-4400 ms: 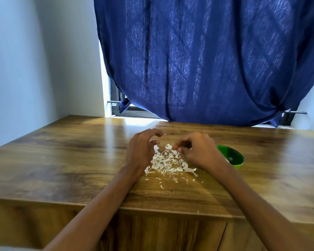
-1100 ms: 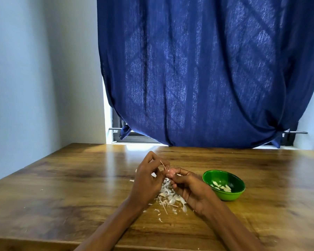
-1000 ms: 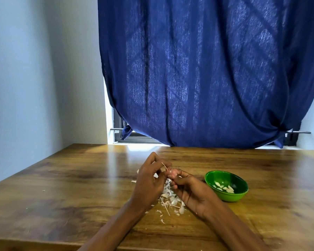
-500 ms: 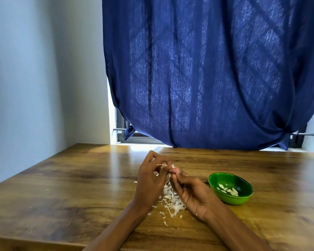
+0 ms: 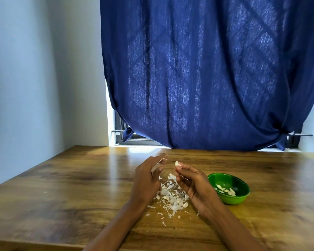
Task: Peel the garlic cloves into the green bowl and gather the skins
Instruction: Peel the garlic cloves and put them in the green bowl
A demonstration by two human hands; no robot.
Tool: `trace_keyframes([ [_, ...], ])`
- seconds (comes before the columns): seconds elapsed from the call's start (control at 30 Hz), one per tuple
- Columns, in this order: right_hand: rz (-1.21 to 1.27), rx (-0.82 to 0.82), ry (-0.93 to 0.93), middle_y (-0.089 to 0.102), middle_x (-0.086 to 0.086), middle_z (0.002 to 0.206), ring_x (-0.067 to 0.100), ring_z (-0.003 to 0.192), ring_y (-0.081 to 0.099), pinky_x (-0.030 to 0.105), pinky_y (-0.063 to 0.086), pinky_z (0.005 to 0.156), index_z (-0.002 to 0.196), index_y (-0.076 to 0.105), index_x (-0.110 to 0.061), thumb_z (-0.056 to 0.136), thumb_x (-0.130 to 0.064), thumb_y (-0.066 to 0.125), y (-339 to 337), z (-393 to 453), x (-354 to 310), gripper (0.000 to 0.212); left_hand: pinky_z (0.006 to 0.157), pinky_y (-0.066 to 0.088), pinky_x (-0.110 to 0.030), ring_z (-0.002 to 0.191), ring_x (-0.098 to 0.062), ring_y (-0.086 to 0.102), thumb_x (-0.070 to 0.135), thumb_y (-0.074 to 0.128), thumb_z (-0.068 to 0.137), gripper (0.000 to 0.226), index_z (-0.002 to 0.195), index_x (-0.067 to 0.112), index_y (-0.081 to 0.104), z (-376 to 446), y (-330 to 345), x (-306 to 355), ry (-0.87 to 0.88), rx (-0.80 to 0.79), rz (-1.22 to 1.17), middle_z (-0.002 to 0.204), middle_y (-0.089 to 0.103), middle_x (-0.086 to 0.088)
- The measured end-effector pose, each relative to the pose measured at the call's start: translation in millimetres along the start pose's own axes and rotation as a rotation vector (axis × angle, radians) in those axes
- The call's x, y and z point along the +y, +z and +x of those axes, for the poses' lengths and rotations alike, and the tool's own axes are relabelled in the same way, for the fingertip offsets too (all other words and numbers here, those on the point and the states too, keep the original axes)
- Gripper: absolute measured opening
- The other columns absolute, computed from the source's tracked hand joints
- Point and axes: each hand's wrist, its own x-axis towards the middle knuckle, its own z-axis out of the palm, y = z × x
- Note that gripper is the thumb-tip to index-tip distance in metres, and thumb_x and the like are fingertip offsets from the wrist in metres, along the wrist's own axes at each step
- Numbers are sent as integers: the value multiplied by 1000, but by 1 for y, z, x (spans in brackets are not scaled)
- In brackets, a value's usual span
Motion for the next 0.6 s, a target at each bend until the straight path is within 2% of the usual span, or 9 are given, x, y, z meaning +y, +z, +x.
trace_keyframes([
  [0.07,-42,-7,-10,72,11,83,16,69,65,22,58,59,100,75,-3,65,-7,76,-1,-1,-1,36,58,52,-18,61,0,67,25,58,102,20,113,25,75,-1,1,2,29,-7,47,102,74,13],
  [0.13,-89,-27,-26,72,9,82,14,68,64,23,57,61,106,75,-7,65,-11,77,-1,-2,-1,41,67,48,-11,76,4,68,38,52,105,27,100,26,76,-3,0,2,76,-4,117,93,74,17],
  [0.2,-129,-32,-43,75,9,89,13,70,64,26,56,64,108,77,-11,69,-14,77,-1,-2,0,39,67,47,-14,78,2,67,46,50,104,34,89,28,74,-3,-1,0,113,-27,207,86,71,19],
  [0.27,-154,-22,-51,77,10,97,13,72,66,27,55,68,107,78,-12,79,-12,75,-1,-3,0,27,66,47,-18,73,4,62,42,56,99,27,85,26,73,-1,-1,-4,143,-68,285,86,68,18],
  [0.33,-166,-4,-46,78,10,97,12,71,68,27,55,69,104,78,-11,86,-9,71,0,-2,0,19,72,45,-13,78,6,59,25,69,94,7,92,26,76,0,-2,-5,164,-114,335,95,66,21],
  [0.43,-177,4,-41,78,10,96,12,71,68,26,56,67,103,77,-8,88,-9,69,0,-2,0,16,81,36,0,86,10,57,9,75,88,31,112,27,76,-2,-5,-3,162,-131,367,110,67,22],
  [0.6,-184,32,-21,78,12,95,12,71,68,25,57,65,103,75,-6,90,-12,69,0,1,1,16,84,42,-2,100,7,64,14,65,99,24,117,26,74,-1,-3,4,140,-53,246,111,74,16],
])
